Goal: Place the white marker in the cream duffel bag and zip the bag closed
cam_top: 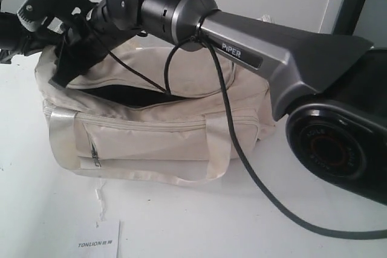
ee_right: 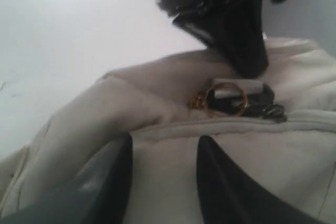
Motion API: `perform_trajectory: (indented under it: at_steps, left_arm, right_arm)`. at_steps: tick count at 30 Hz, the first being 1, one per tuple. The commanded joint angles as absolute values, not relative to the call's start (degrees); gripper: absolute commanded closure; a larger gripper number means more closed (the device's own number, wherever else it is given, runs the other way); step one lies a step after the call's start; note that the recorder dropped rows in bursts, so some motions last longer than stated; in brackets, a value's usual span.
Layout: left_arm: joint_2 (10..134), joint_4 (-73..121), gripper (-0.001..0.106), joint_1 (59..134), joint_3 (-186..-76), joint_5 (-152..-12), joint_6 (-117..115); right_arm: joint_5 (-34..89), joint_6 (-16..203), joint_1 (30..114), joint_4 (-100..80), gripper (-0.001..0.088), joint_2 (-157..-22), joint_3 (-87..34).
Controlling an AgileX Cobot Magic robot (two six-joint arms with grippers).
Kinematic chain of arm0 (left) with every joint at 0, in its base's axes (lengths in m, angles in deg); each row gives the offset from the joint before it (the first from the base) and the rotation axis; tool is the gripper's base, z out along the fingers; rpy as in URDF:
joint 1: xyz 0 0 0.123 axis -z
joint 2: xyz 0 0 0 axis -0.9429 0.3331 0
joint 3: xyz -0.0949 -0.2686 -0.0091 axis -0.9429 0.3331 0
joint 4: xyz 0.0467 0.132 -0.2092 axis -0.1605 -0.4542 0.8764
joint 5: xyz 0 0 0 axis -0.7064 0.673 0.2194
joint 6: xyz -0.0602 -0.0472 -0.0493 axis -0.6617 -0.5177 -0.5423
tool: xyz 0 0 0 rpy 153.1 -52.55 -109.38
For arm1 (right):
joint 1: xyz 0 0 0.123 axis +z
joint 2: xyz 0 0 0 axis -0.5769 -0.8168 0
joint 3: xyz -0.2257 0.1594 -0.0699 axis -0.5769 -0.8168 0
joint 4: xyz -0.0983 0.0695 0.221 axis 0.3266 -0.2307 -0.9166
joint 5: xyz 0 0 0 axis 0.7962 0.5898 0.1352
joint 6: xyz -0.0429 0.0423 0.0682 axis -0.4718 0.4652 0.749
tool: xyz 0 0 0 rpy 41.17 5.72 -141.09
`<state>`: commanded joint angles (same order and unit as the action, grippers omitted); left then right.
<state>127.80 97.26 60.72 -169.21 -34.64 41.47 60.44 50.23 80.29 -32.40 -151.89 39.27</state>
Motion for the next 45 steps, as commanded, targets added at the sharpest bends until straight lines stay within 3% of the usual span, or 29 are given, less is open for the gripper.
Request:
perform_trajectory:
  at_steps: [6, 13, 20, 34, 37, 40, 43, 45]
  left_arm:
    - [126.4, 97.4, 0.105, 60.5, -169.2, -31.4, 41.1]
    - [125.6, 97.2, 0.105, 60.4, -169.2, -28.1, 38.6]
    - [125.6, 96.9, 0.105, 60.4, -169.1, -28.6, 38.5]
    - [125.6, 97.2, 0.105, 60.4, -169.1, -28.6, 38.4]
    - [125.6, 97.2, 0.105, 60.4, -169.1, -28.7, 38.4]
    - [125.6, 97.2, 0.105, 60.4, -169.1, -28.9, 38.4]
    - [125.7, 97.3, 0.105, 60.4, -169.1, -29.1, 38.4]
    - [125.7, 97.3, 0.105, 60.4, -169.1, -29.6, 38.4]
  right_arm:
    - [57.9, 49.7, 80.3, -31.5, 0.0407, -149.6, 39.3]
    - [47.1, 48.2, 80.4, -31.8, 0.0392, -151.6, 39.3]
    - [44.7, 48.0, 81.1, -32.1, 0.0293, -154.8, 39.3]
    - [40.8, 48.0, 81.1, -31.1, 0.0292, -159.5, 39.3]
    - [41.7, 48.0, 81.1, -30.2, 0.0364, -160.2, 39.3]
    - [43.5, 48.0, 81.1, -30.2, 0.0562, -160.2, 39.3]
    - [46.5, 48.1, 81.1, -29.0, 0.0826, -159.9, 39.3]
    - [48.1, 48.1, 81.1, -28.6, 0.0868, -159.0, 39.3]
